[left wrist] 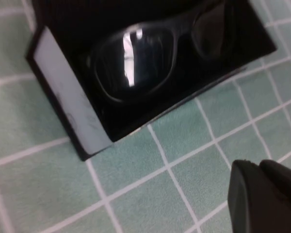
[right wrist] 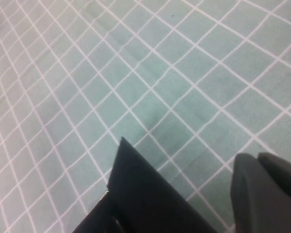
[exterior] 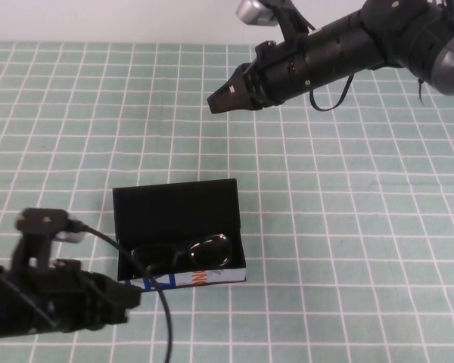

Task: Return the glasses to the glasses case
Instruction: Close the glasses case

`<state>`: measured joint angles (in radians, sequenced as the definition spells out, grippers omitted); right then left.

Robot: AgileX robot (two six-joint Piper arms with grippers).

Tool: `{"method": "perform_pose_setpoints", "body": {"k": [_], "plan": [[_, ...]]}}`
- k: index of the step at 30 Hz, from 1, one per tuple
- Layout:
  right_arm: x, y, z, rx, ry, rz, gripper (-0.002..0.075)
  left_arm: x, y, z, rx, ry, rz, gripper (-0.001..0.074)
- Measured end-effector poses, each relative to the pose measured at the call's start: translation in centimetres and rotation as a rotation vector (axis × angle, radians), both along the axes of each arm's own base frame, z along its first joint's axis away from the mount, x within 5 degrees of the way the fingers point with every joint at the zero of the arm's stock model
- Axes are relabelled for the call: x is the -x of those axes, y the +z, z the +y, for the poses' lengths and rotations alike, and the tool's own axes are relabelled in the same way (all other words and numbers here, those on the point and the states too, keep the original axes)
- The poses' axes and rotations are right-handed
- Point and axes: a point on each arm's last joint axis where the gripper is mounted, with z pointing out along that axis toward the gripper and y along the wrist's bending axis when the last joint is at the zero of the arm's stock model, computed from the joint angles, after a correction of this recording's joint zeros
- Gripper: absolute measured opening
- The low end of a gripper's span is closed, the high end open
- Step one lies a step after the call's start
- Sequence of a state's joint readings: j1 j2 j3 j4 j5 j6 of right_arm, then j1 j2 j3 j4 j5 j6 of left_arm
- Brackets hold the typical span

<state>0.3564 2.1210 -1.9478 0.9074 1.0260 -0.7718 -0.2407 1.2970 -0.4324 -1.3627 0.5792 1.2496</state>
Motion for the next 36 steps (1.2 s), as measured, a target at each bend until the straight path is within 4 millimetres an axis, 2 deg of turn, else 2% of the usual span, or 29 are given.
{"method": "perform_pose_setpoints", "body": {"k": [8,12,16,26,30,36], "plan": [[-0.7,-1.9,0.3,0.013,-0.011,0.024,-0.0011,-0.6,-2.5,-2.5,-0.054,0.006,0.008,-0.0002],[-0.7,-3.1,1.1,0.034,0.033,0.001,-0.0011,-0.9,-3.3,-2.7,-0.11,0.022,-0.005,-0.0002],[-0.6,-4.2,2.1,0.051,0.08,-0.026,-0.0011,-2.0,-3.2,-3.0,-0.129,0.036,-0.024,-0.0002],[-1.5,-8.6,2.6,0.084,0.083,0.035,-0.0011,-3.4,-3.5,-3.6,-0.133,0.037,-0.021,-0.0002],[-1.3,-9.4,2.7,0.09,0.114,0.07,-0.0011,-3.4,-3.7,-3.6,-0.136,0.037,-0.014,-0.0002],[-0.4,-9.6,2.7,0.092,0.211,0.108,-0.0011,-3.4,-3.7,-3.6,-0.136,0.037,-0.014,-0.0002]]}}
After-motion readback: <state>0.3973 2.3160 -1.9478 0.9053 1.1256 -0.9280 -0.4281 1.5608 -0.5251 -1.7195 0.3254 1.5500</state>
